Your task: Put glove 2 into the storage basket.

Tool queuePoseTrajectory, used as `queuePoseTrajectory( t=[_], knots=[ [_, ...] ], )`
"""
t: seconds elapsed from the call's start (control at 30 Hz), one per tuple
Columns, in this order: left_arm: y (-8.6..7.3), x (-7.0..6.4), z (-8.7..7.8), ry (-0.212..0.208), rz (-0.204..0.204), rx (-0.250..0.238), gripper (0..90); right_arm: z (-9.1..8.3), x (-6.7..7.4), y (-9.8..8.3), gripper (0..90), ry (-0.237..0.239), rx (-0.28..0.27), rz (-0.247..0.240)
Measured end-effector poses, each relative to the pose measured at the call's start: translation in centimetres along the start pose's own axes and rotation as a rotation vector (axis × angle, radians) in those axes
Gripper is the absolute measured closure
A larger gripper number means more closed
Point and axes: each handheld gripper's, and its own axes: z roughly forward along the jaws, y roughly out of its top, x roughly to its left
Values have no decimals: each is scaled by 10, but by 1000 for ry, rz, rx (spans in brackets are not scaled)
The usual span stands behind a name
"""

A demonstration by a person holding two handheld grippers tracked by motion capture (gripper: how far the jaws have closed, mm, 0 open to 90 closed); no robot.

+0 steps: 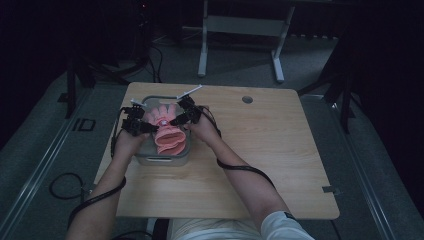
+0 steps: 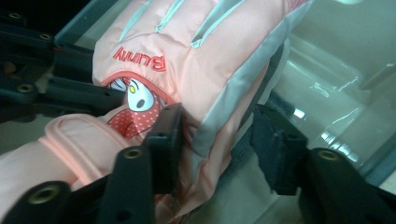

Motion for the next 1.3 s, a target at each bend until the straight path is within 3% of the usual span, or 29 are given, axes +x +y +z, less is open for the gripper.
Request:
queuePoseTrajectory(
  t=[0.17,0.27,0.33,0.63,0.83,0.93,1.0,1.1,1.17,1.27,1.3],
  knots=[
    [3,0,-9,12,-15,-37,479,-7,1,3,491,17,-35,4],
    [6,-2,-17,-13,-21,-62,472,-12,2,5,472,26,-53,5],
    [9,-4,-23,8,-5,-77,466,-16,3,6,461,36,-64,3],
    [15,-21,-40,15,49,-137,449,-38,12,11,392,68,-135,-27],
    [13,-37,-51,-17,89,-170,446,-57,9,9,301,73,-160,-53],
    [13,-47,-53,-22,112,-167,442,-68,8,6,243,81,-175,-91],
    [14,-54,-53,-17,131,-165,375,-75,7,4,226,74,-188,-111],
    [15,-63,-52,-42,141,-170,270,-85,4,0,224,71,-215,-124],
    [14,-69,-52,-69,182,-163,160,-88,2,-3,206,60,-217,-135],
    [12,-81,-51,-66,221,-177,134,-90,-2,-8,203,56,-211,-131],
    [11,-84,-50,-83,228,-181,81,-92,-6,-13,200,46,-211,-132]
  ],
)
